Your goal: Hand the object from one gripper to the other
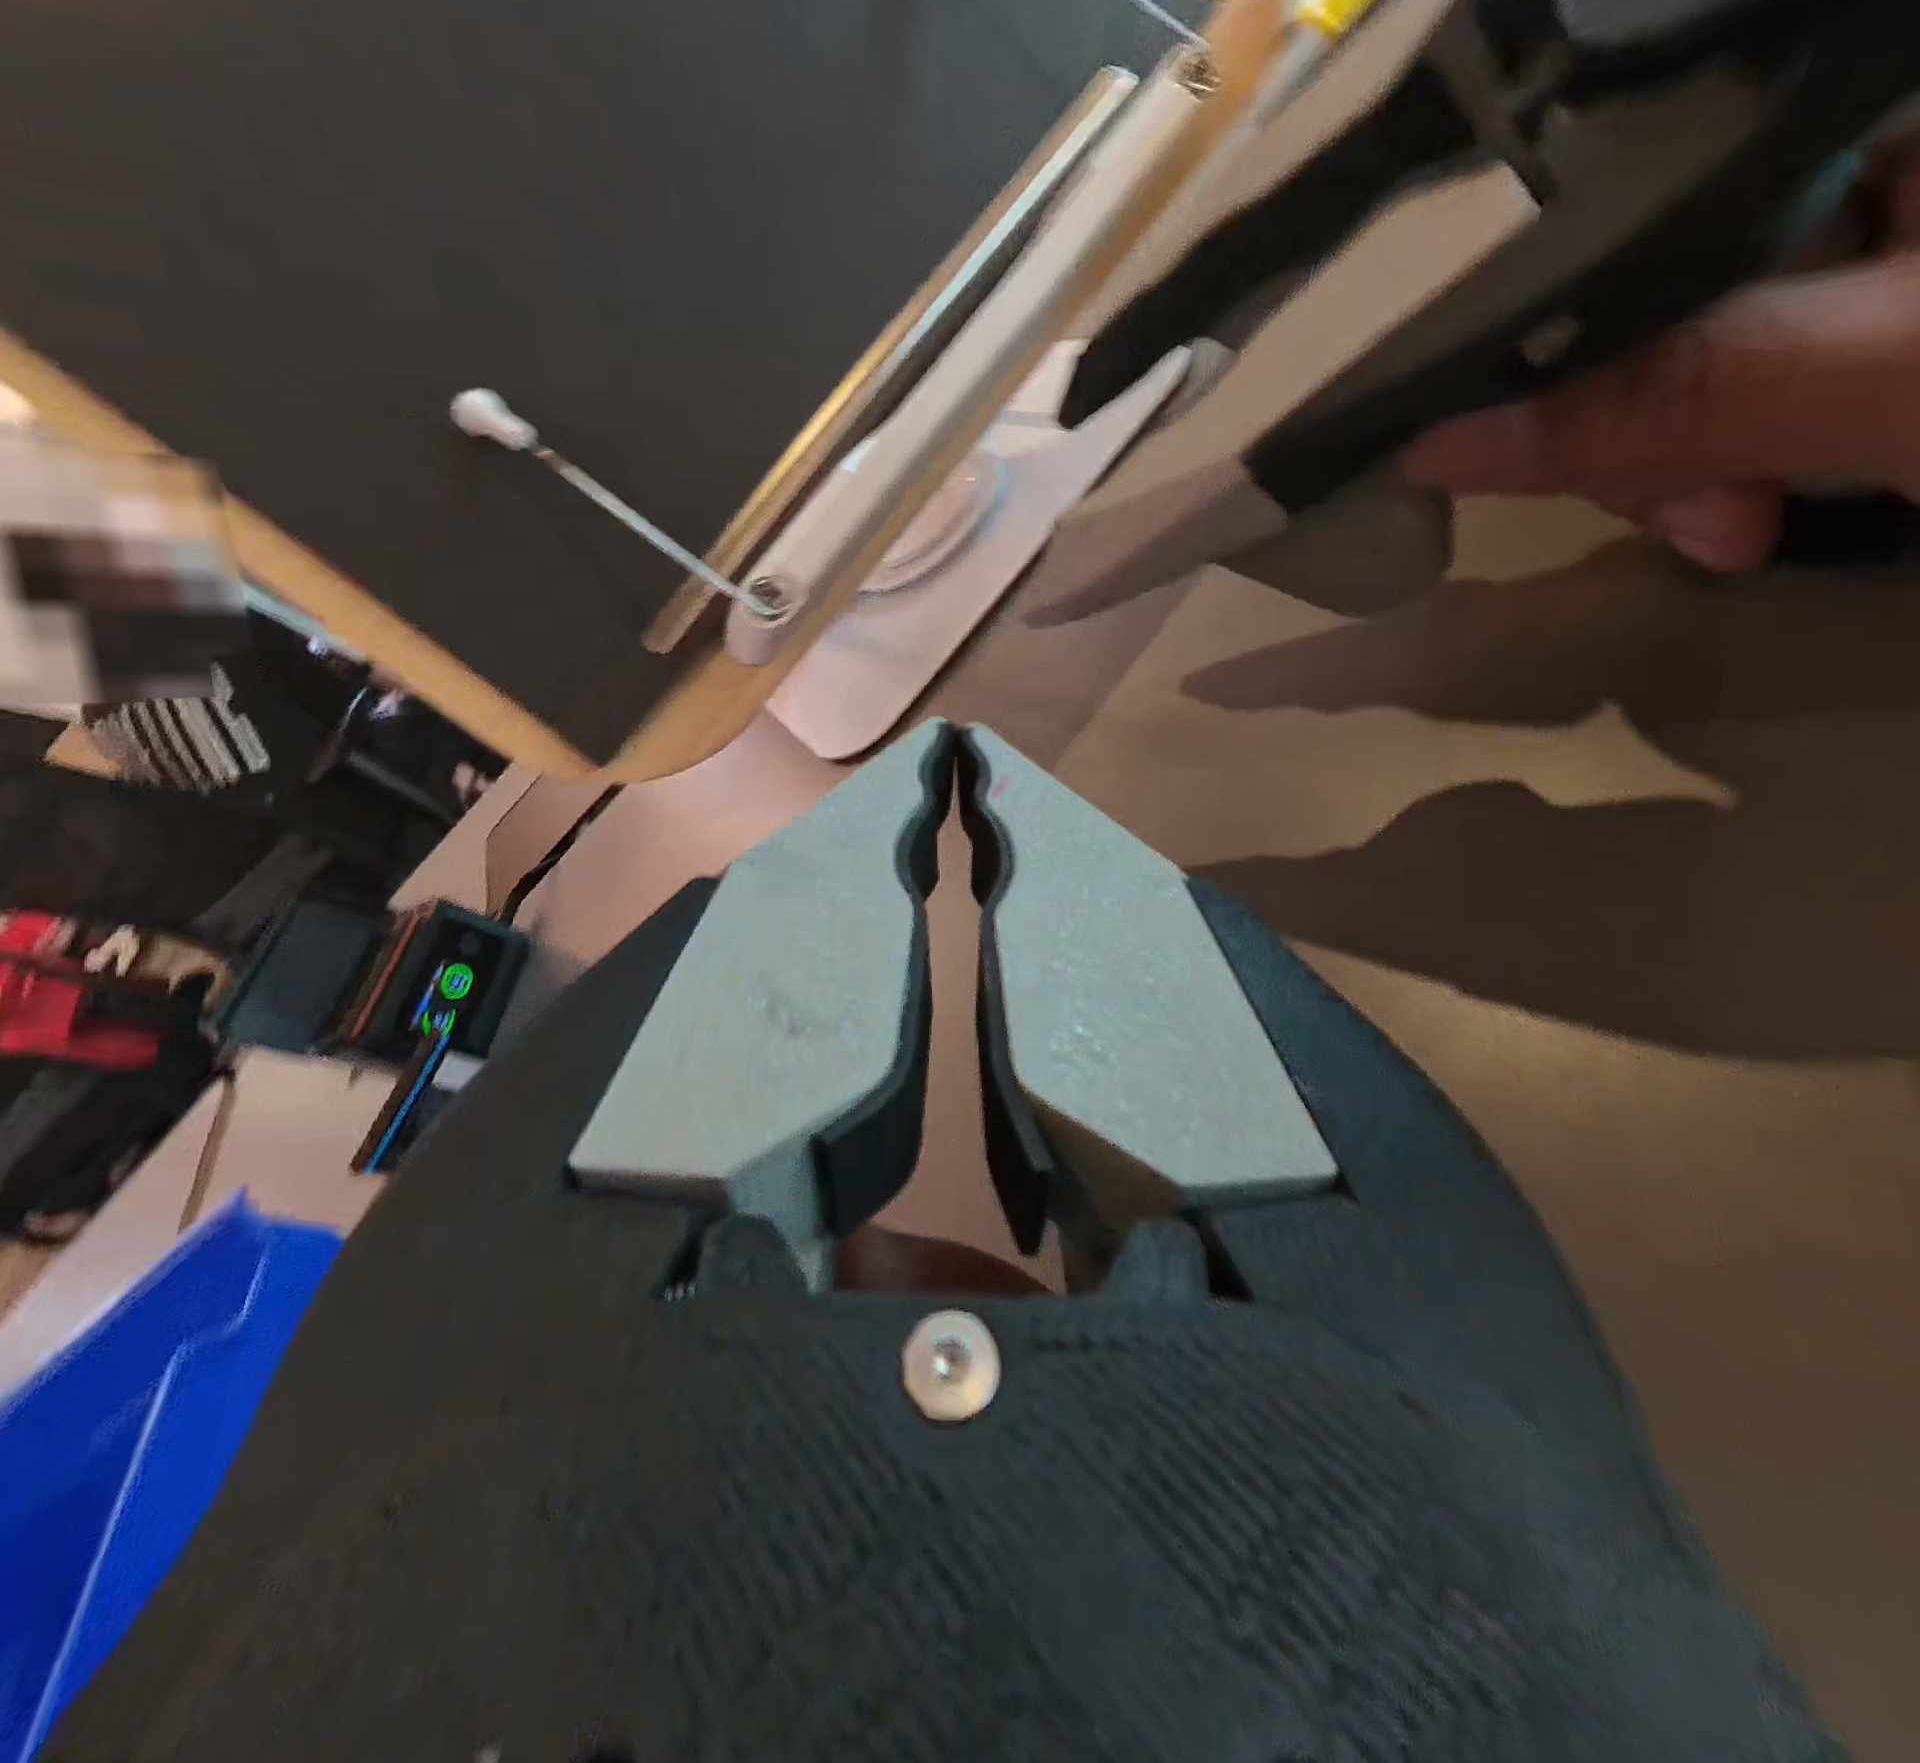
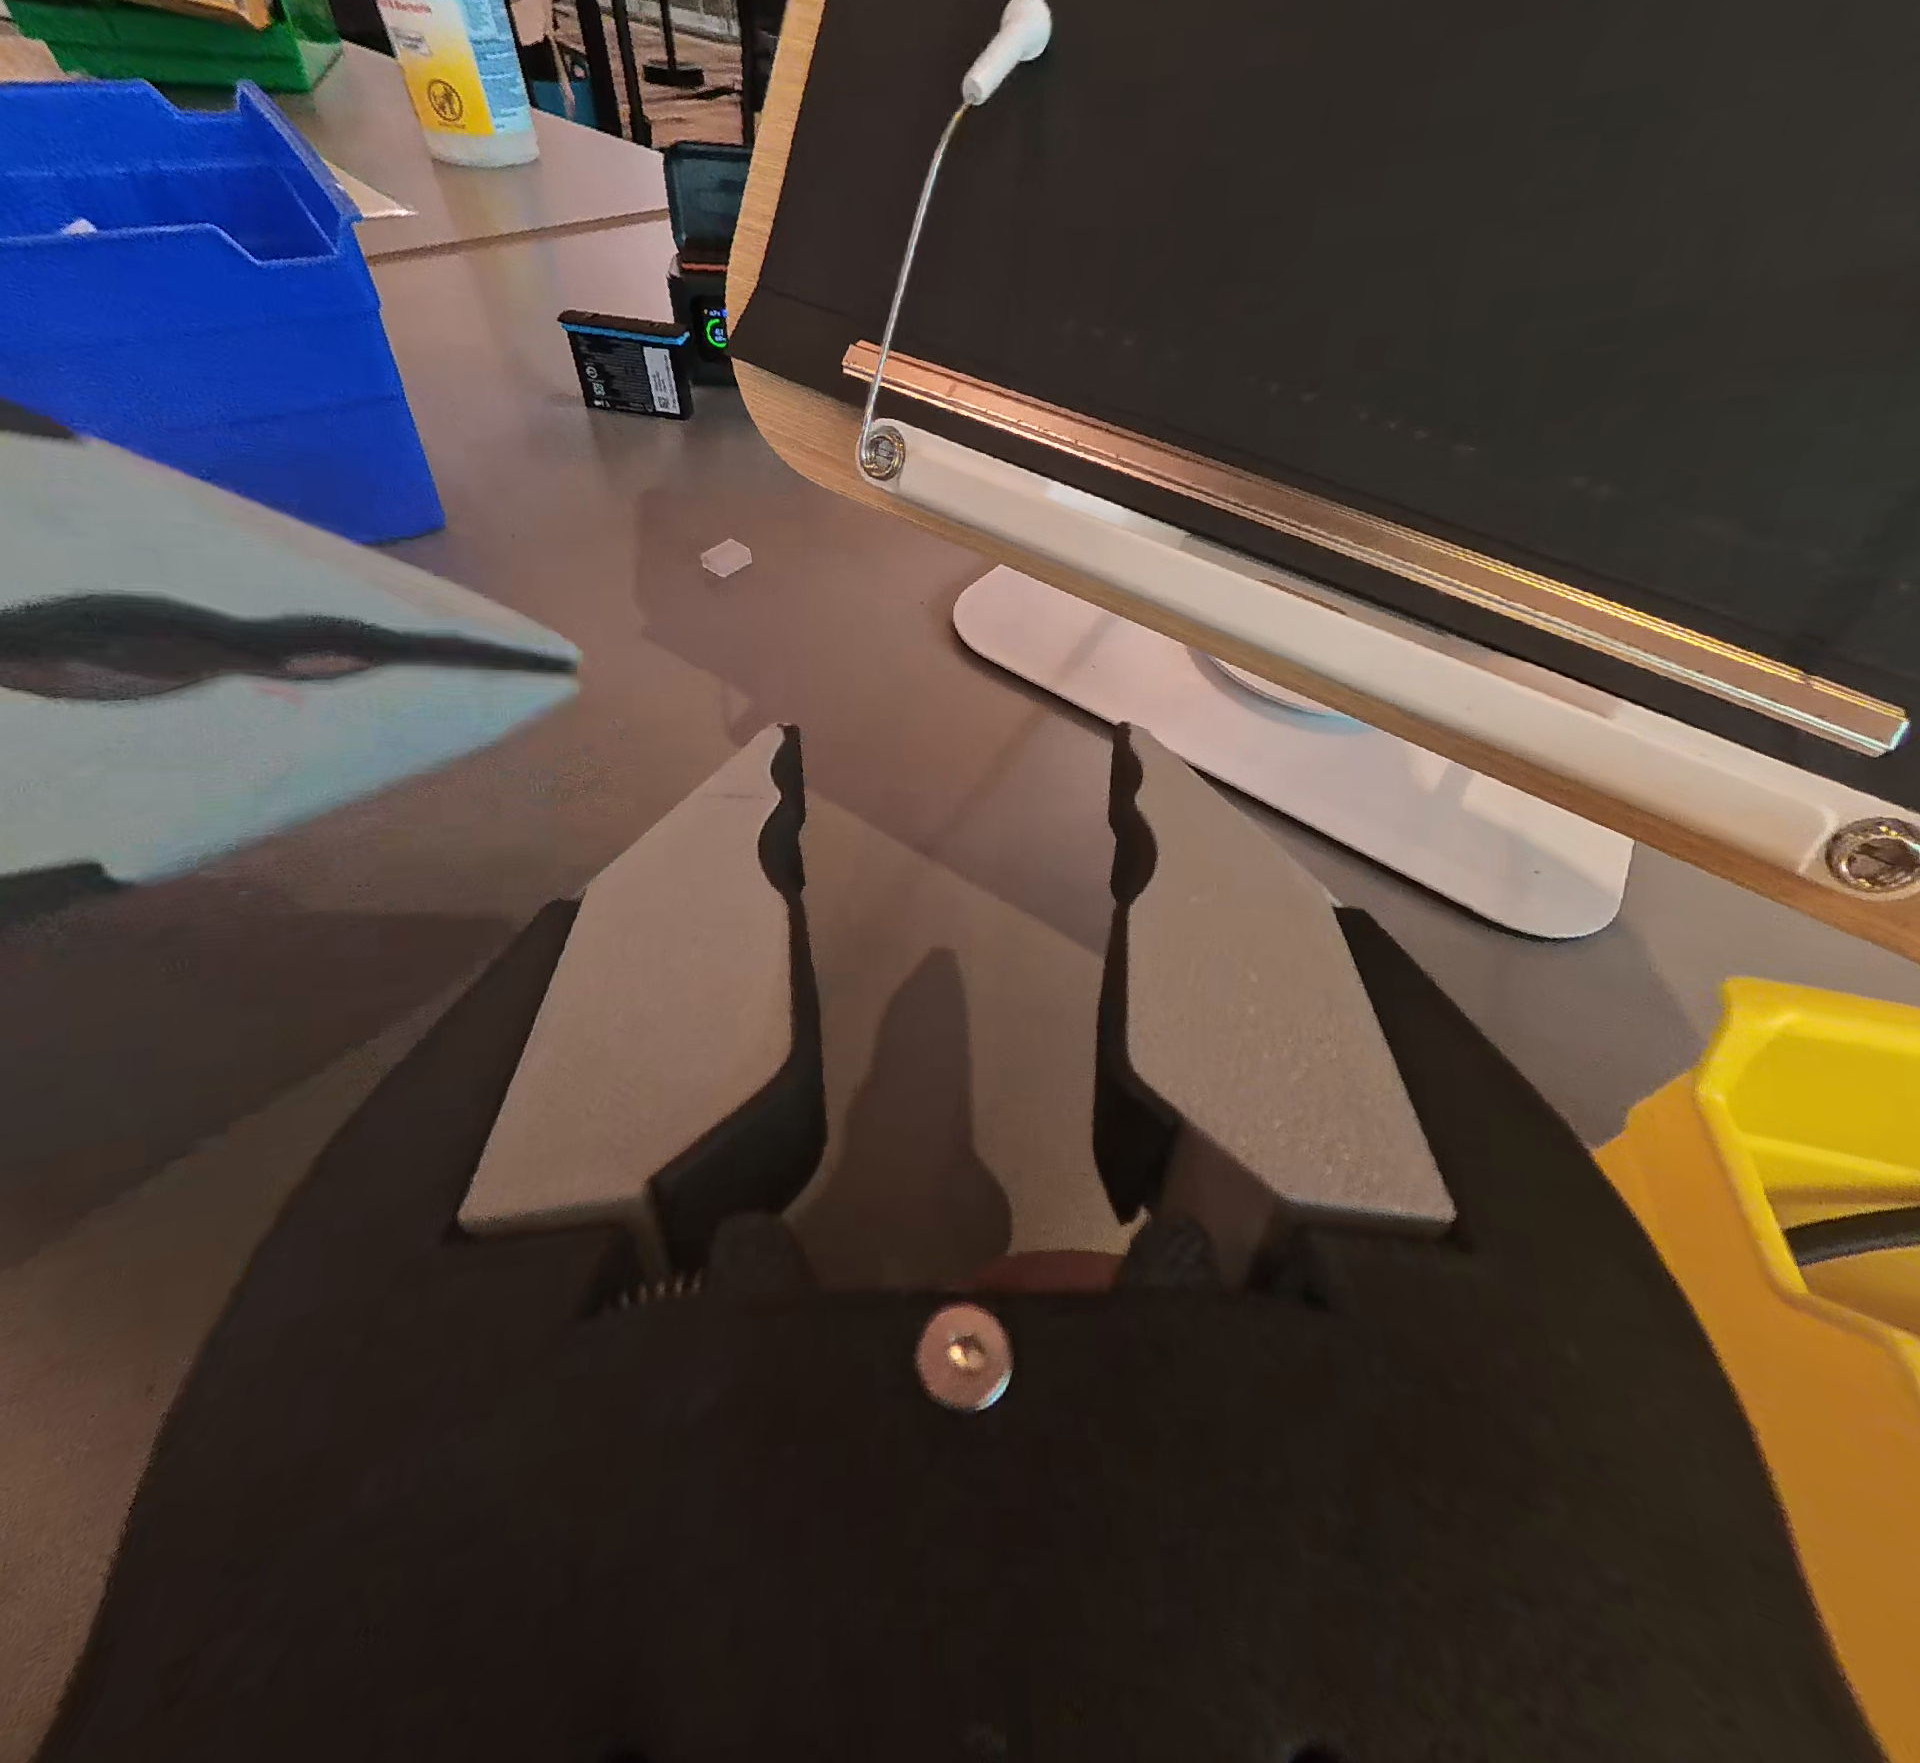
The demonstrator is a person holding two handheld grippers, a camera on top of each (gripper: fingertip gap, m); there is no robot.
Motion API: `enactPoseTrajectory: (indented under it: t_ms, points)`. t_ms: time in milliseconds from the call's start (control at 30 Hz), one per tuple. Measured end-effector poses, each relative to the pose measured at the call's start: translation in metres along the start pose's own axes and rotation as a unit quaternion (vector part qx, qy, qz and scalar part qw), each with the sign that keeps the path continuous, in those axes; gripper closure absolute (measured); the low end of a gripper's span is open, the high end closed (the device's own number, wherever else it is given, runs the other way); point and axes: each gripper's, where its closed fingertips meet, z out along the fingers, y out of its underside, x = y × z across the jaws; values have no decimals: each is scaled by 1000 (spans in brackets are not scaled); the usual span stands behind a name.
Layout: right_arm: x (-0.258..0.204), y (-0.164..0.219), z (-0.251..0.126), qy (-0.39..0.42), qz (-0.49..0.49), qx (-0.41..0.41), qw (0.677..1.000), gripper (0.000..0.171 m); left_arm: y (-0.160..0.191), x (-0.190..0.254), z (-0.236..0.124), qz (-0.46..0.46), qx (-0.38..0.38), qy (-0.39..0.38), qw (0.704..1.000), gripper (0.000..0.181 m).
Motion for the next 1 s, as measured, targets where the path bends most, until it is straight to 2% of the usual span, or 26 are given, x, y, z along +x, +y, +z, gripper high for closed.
enactPoseTrajectory:
  t_ms: [33, 100, 200, 267, 333, 433, 467, 533, 633, 767, 867, 1000]
  points:
    - [0, -1, -1, -2, 2, 4, 1000, 115, -3, -5, -7, -23, -3, -10, 1000, 181]
    - [-1, -4, -3, -6, 3, 15, 1000, 115, -11, -5, -22, -71, 5, 0, 997, 181]
    - [-1, -6, -7, 1, -3, 28, 1000, 115, -5, 13, -40, -122, -16, 58, 991, 181]
    - [-1, -5, -8, 13, -15, 23, 1000, 115, -7, 27, -64, -157, -20, 131, 979, 170]
    - [-2, -3, -7, 21, -32, 13, 999, 116, -26, 29, -107, -166, 18, 216, 962, 157]
    - [-2, -1, -5, 37, -48, 2, 998, 116, -43, -19, -176, -142, 100, 249, 953, 145]
    - [0, -1, -5, 42, -47, 2, 998, 117, -40, -38, -199, -123, 116, 267, 949, 140]
    - [4, -1, -6, 49, -36, 4, 998, 117, -9, -73, -230, -75, 87, 299, 947, 129]
    - [10, 0, -7, 53, -11, 4, 999, 117, 65, -131, -231, -17, -2, 292, 956, 128]
    - [14, 0, -7, 61, -6, 3, 998, 117, 156, -153, -197, -27, -146, 317, 937, 120]
    - [12, 1, -6, 63, -18, -3, 998, 118, 182, -130, -181, -52, -179, 385, 904, 119]
    - [11, 1, -5, 61, -21, -4, 998, 118, 220, -119, -163, 43, -233, 408, 882, 119]
